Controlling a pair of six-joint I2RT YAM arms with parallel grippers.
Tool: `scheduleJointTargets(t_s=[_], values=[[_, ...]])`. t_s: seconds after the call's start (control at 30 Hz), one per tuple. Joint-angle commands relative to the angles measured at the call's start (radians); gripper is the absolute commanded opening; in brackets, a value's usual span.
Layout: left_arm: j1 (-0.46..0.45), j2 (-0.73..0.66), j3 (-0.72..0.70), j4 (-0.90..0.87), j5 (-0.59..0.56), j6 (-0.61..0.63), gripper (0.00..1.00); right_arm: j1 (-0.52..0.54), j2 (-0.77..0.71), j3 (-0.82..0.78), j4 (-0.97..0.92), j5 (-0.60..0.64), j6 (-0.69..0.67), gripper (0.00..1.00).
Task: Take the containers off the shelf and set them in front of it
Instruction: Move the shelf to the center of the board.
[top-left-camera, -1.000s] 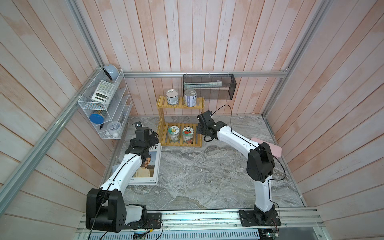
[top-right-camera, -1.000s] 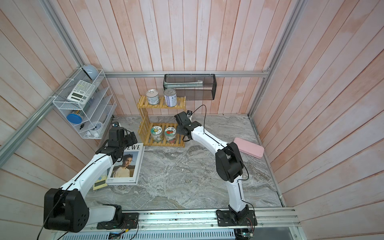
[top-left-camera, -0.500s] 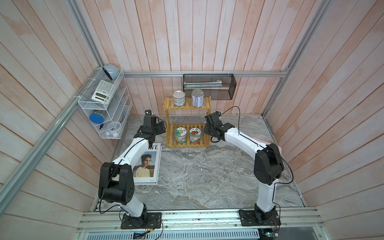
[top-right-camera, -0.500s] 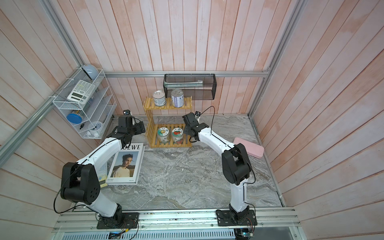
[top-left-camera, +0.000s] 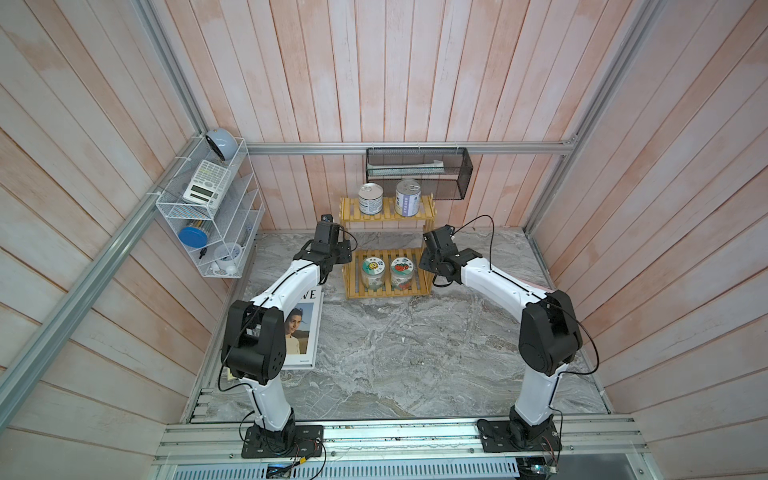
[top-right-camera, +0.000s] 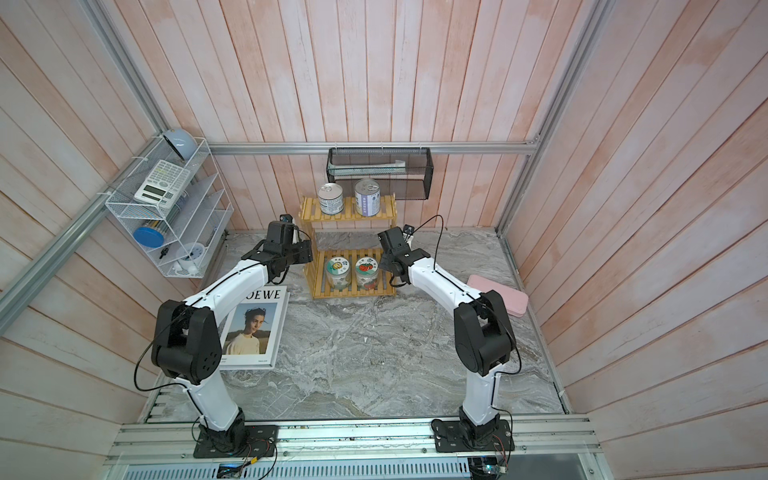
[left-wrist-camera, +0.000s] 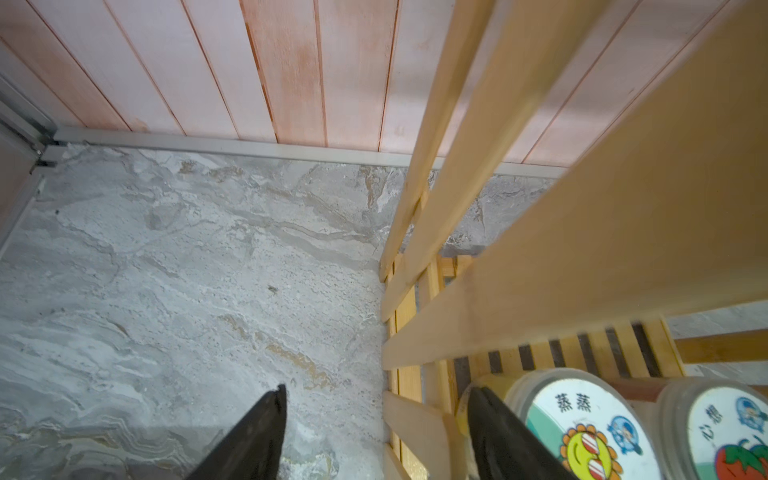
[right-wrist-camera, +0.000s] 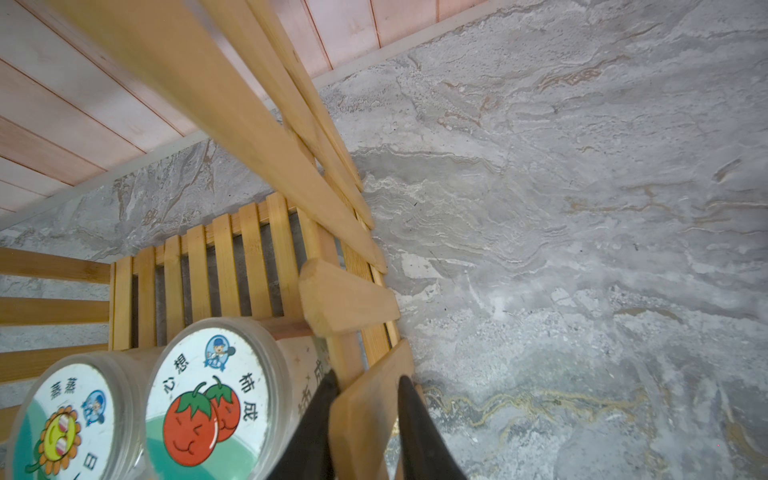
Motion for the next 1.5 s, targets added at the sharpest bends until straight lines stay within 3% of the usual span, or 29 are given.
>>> scheduleJointTargets(t_s=[0.0, 0.2, 0.53, 0.83, 1.0, 1.47], values=[[-0.016, 0.027, 0.054, -0.069, 0.009, -0.043, 0.68, -0.03, -0.017, -0.042, -0.075, 0.032, 0.0, 0.29], [-0.057, 0.052, 0.068, -0.09, 0.031, -0.051, 0.65, -0.037, -0.028, -0.066, -0.064, 0.019, -0.004, 0.27], [-0.08, 0.081, 0.076, -0.11, 0.01, -0.07, 0.49, -0.044, -0.052, -0.082, -0.068, 0.022, -0.023, 0.21], [-0.081, 0.071, 0.065, -0.11, -0.007, -0.082, 0.29, -0.048, -0.06, -0.083, -0.076, 0.015, -0.048, 0.18], [-0.081, 0.065, 0.062, -0.114, -0.003, -0.086, 0.12, -0.05, -0.066, -0.082, -0.085, 0.014, -0.062, 0.15], [-0.095, 0.002, 0.009, -0.124, 0.008, -0.102, 0.0, -0.05, -0.094, -0.103, -0.112, 0.014, -0.071, 0.03]])
